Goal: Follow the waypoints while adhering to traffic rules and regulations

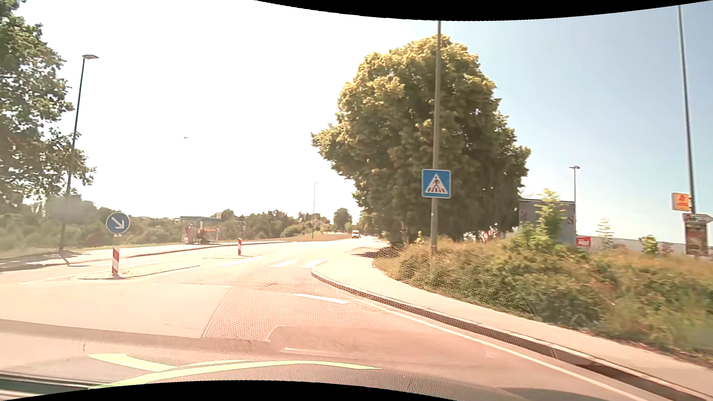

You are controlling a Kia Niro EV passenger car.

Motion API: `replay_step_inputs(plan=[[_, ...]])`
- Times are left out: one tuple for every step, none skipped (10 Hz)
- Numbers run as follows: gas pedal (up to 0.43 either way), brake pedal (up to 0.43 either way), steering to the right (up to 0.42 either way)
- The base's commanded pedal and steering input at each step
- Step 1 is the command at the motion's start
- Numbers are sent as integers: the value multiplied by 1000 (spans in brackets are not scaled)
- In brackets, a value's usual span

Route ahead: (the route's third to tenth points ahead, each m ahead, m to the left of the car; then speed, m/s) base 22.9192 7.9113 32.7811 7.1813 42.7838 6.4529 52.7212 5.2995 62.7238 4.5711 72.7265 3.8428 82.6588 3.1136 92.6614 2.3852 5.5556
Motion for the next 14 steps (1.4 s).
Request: replay_step_inputs(plan=[[98, 0, -288], [110, 0, -278], [110, 0, -264], [110, 0, -243], [110, 0, -212], [110, 0, -176], [110, 0, -135], [110, 0, -105], [118, 0, -75], [130, 0, -45], [130, 0, -23], [138, 0, -1], [138, 0, 20], [138, 0, 45]])
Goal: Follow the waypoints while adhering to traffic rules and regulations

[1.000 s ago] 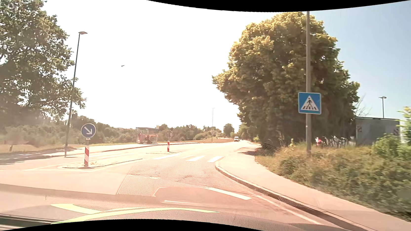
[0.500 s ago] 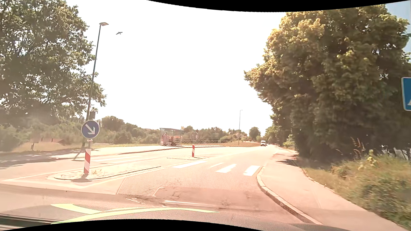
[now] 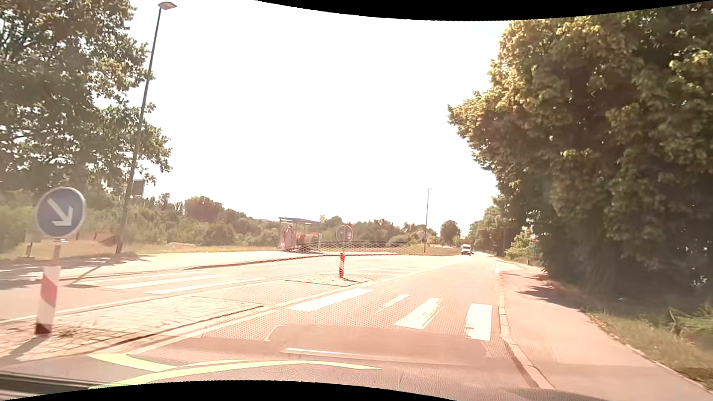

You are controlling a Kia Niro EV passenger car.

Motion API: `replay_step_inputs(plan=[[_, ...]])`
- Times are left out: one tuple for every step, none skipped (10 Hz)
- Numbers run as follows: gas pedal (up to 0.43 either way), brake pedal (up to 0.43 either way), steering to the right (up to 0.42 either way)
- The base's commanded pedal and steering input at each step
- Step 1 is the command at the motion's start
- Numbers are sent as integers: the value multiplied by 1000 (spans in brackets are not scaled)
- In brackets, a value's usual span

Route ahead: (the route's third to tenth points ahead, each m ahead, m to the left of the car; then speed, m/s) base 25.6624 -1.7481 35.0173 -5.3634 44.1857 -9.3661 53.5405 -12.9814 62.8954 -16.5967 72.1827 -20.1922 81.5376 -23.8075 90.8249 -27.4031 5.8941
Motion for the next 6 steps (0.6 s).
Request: replay_step_inputs(plan=[[138, 0, 68], [138, 0, 88], [150, 0, 109], [157, 0, 121], [157, 0, 133], [169, 0, 138]])
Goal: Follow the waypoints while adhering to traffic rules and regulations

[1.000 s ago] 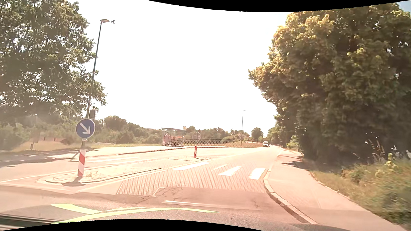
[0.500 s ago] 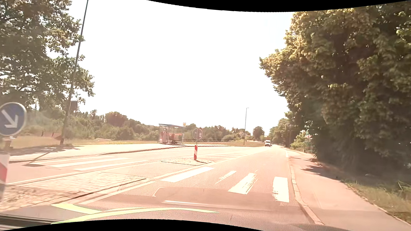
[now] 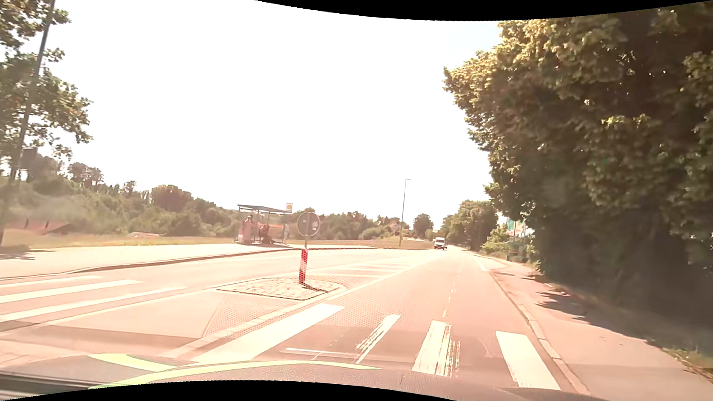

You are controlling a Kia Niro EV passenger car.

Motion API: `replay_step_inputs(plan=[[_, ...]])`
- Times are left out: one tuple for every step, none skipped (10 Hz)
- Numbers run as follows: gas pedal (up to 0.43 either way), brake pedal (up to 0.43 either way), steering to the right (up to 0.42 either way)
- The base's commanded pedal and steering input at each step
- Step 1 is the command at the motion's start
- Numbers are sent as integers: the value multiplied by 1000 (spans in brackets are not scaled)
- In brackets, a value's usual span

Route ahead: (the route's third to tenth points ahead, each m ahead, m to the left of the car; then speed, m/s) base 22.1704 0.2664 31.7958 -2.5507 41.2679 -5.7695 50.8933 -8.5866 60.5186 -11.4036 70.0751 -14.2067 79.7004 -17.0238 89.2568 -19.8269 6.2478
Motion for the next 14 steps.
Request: replay_step_inputs(plan=[[177, 0, 139], [177, 0, 139], [197, 0, 138], [197, 0, 136], [209, 0, 134], [209, 0, 131], [209, 0, 123], [209, 0, 114], [209, 0, 105], [220, 0, 95], [228, 0, 83], [228, 0, 72], [228, 0, 64], [240, 0, 55]])
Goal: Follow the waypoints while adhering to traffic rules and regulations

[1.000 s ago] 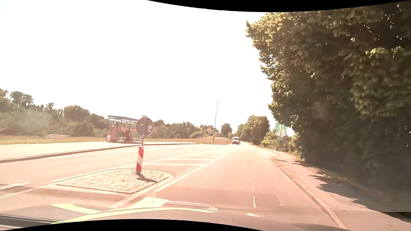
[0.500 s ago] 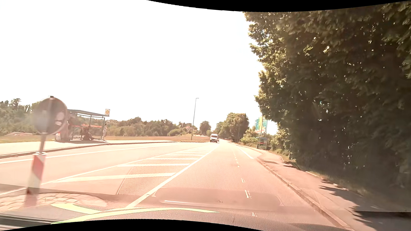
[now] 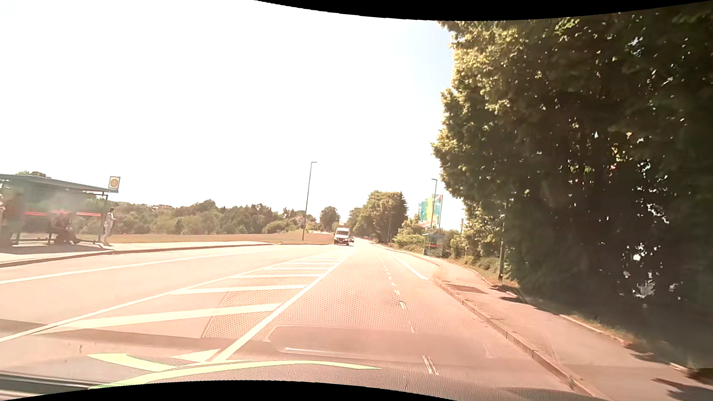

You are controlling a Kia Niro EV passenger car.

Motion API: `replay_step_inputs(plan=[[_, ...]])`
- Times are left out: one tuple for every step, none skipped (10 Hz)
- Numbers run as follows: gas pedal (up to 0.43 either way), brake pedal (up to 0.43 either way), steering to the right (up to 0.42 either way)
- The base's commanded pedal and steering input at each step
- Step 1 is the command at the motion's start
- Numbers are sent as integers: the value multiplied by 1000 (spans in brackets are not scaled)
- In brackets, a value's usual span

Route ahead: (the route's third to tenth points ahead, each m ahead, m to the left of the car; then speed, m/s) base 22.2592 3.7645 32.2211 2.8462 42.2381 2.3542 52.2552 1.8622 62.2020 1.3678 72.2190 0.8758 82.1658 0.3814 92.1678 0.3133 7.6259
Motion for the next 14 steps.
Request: replay_step_inputs(plan=[[248, 0, 48], [260, 0, 41], [268, 0, 36], [268, 0, 32], [268, 0, 28], [268, 0, 23], [268, 0, 16], [268, 0, 10], [260, 0, 8], [260, 0, 6], [260, 0, 5], [248, 0, 4], [240, 0, 4], [169, 0, 4]])
